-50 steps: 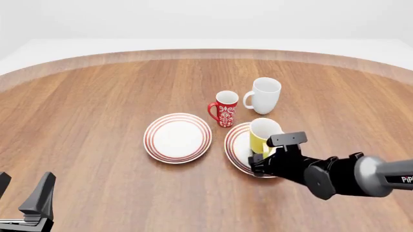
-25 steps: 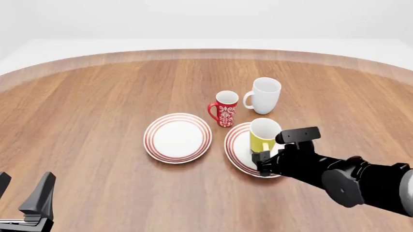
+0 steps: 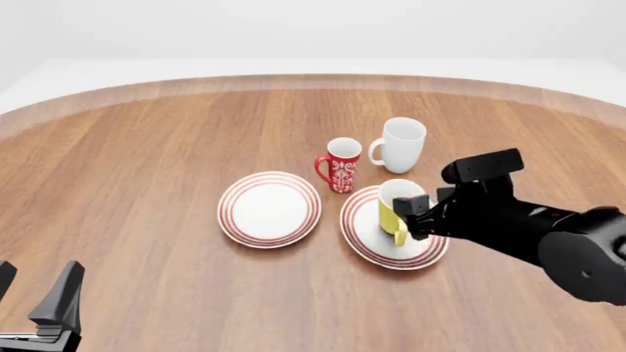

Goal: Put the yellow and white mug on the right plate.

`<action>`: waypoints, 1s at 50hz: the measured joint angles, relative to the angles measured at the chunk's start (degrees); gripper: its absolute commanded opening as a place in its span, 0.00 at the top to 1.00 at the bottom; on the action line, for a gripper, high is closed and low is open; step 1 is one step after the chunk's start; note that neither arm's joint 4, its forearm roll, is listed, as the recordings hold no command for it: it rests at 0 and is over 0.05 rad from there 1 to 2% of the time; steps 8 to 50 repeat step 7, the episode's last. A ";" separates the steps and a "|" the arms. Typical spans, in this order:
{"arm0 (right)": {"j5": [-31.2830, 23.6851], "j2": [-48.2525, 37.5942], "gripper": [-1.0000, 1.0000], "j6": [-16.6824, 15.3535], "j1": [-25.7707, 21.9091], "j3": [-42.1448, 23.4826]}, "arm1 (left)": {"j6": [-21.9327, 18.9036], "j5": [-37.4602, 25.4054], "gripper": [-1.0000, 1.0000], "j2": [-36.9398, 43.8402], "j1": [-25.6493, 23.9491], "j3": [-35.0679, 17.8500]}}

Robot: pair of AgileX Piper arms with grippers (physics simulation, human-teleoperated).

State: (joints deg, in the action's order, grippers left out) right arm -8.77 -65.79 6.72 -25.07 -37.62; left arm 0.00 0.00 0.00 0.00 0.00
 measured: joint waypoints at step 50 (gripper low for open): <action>-2.24 1.61 0.00 -0.90 -0.57 -2.45 | 0.00 0.00 0.00 0.00 0.00 0.00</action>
